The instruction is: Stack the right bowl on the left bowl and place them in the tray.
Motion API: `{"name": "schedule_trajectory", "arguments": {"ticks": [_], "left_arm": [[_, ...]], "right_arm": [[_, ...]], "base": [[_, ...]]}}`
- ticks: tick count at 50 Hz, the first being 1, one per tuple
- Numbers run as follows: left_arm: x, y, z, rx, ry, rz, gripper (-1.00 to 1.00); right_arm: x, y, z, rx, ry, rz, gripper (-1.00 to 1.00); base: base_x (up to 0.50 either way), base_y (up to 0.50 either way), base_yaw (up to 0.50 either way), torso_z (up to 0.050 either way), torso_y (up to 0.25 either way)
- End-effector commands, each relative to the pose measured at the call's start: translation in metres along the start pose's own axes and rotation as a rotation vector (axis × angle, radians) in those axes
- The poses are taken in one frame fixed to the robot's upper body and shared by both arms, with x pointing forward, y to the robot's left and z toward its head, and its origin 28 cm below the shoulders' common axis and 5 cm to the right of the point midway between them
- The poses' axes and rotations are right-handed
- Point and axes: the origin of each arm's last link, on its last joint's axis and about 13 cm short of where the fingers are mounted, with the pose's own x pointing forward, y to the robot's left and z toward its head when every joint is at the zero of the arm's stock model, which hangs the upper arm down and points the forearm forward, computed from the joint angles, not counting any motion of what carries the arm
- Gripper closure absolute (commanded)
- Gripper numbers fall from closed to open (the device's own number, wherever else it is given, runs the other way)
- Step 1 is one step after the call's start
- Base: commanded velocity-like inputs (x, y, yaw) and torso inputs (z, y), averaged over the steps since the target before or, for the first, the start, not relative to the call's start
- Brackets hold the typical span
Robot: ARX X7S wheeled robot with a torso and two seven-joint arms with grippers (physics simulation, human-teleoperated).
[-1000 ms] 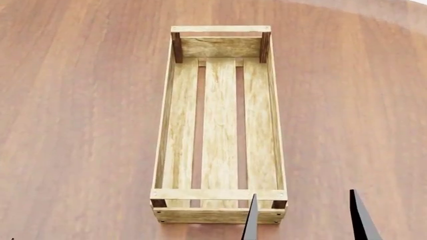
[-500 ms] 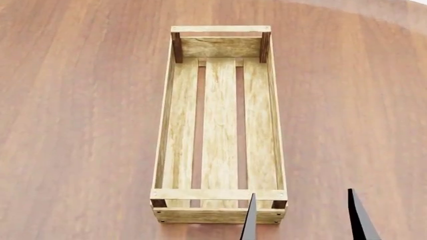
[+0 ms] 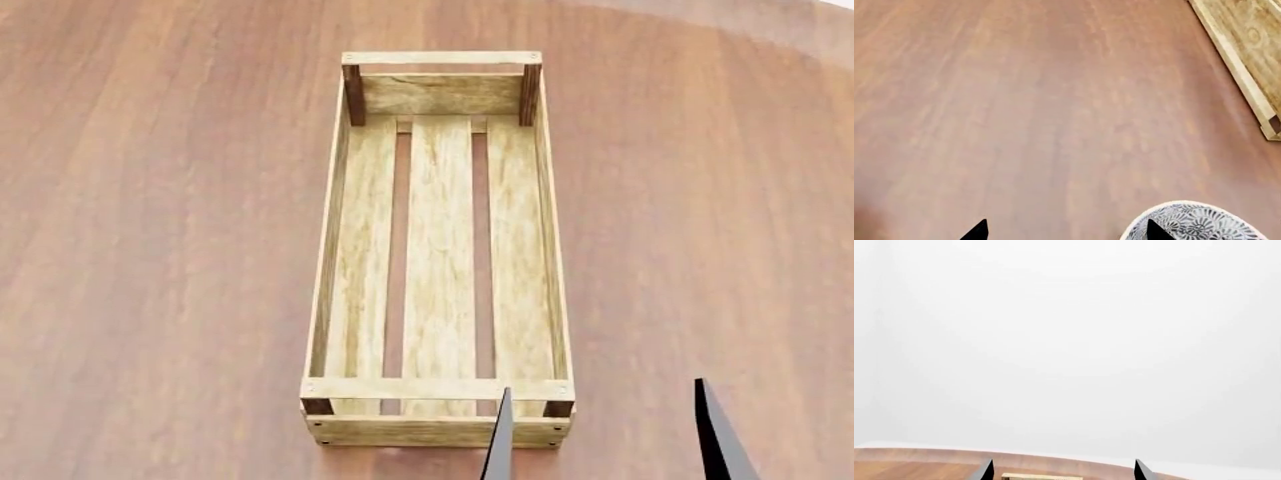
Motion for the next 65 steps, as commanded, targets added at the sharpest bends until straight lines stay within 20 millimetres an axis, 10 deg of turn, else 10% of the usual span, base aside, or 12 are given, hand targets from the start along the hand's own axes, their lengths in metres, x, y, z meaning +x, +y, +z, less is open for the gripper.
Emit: {"name": "schedule_trajectory", "arguments": {"ticks": [1, 64, 65], "left_arm": [[-0.001, -0.006, -0.008, 0.002, 0.056, -0.018, -1.0], [-0.002, -0.016, -0.014, -0.175, 0.156, -0.092, -1.0], [-0.002, -0.016, -0.014, -0.175, 0.157, -0.088, 1.0]], "right_arm": [[0.002, -0.001, 0.001, -0.019, -0.014, -0.005, -1.0], [0.001, 0.0, -0.002, -0.026, -0.003, 0.003, -1.0], [0.001, 0.0, -0.002, -0.027, -0.002, 0.003, -1.0]], "base": [[0.0, 0.0, 0.0, 0.0, 0.0], [0.0, 0.0, 0.0, 0.0, 0.0], [0.0, 0.0, 0.0, 0.0, 0.0]]}}
